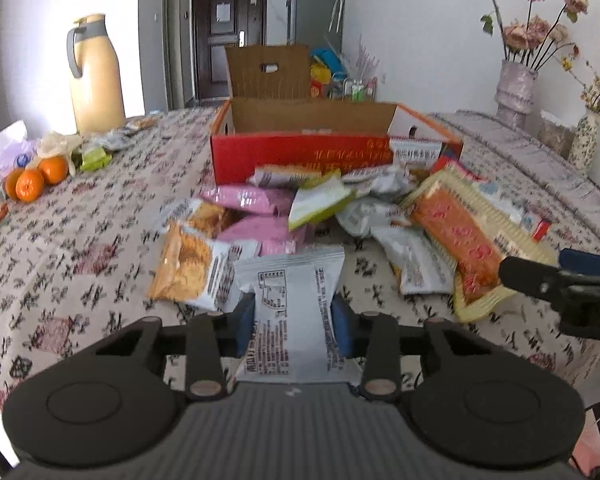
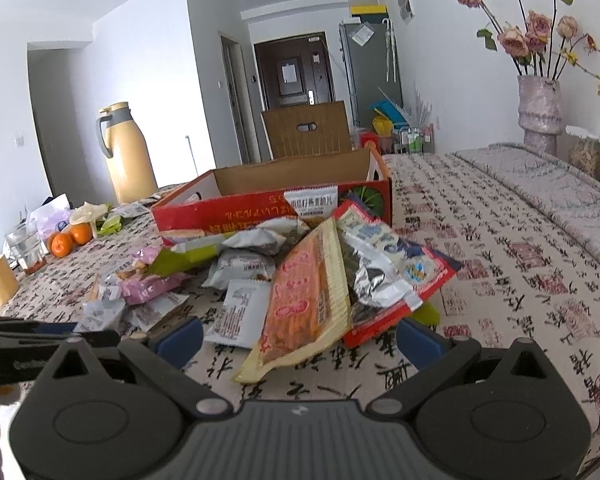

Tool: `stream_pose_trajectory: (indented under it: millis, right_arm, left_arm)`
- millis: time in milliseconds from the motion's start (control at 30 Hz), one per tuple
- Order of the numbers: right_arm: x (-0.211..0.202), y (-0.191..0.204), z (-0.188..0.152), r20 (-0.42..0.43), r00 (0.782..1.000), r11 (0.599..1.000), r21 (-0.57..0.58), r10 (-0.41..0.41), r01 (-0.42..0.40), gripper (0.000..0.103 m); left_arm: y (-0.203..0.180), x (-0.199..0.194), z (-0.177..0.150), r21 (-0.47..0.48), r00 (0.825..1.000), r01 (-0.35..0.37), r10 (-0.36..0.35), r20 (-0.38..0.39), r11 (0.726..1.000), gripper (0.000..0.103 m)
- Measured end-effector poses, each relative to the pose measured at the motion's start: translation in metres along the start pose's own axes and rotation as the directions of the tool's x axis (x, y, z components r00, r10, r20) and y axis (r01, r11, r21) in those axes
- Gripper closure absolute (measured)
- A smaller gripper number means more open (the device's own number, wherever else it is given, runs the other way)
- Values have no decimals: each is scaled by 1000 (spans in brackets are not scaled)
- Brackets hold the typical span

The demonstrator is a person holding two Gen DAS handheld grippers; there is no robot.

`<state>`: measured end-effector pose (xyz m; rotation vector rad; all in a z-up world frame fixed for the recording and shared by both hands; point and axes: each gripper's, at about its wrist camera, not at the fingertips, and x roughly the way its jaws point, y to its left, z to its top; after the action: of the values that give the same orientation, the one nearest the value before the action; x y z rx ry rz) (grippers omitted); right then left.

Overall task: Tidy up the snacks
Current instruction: 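Grasp the long orange wafer bag with the right gripper while the left lifts the white packet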

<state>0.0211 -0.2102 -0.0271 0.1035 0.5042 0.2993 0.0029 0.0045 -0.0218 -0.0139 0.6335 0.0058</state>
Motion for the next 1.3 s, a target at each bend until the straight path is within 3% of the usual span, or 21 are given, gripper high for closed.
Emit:
stream_pose_trajectory:
  millis: [233, 433, 567, 700, 967, 1300]
  right_arm:
    - [22, -8, 16, -6, 1000, 1000, 10, -12, 12, 25]
    - [51, -8, 23, -99, 994, 999, 18, 47, -45, 46]
    - [58, 1, 24, -103, 993, 998, -14, 63, -65, 57]
    - [63, 12, 31, -96, 993, 995, -71, 65, -72, 62]
    - [83, 31, 32, -160, 987, 985, -167, 23, -51, 72]
    - [72, 16, 39, -147, 988, 995, -79, 51, -64, 86]
  left_arm:
    - [-1, -2, 17, 3, 999, 7, -8, 45, 1000, 63]
    - [-1, 5, 25, 4, 998, 17, -17, 53, 1000, 63]
    - [1, 10, 29, 2, 998, 23, -23, 51, 1000, 63]
    - [3, 12, 33, -1, 998, 29, -29, 56, 1000, 62]
    - [8, 16, 44, -4, 997, 39, -39, 74, 999, 63]
    - [9, 17, 56, -1, 994, 61, -61, 96, 998, 63]
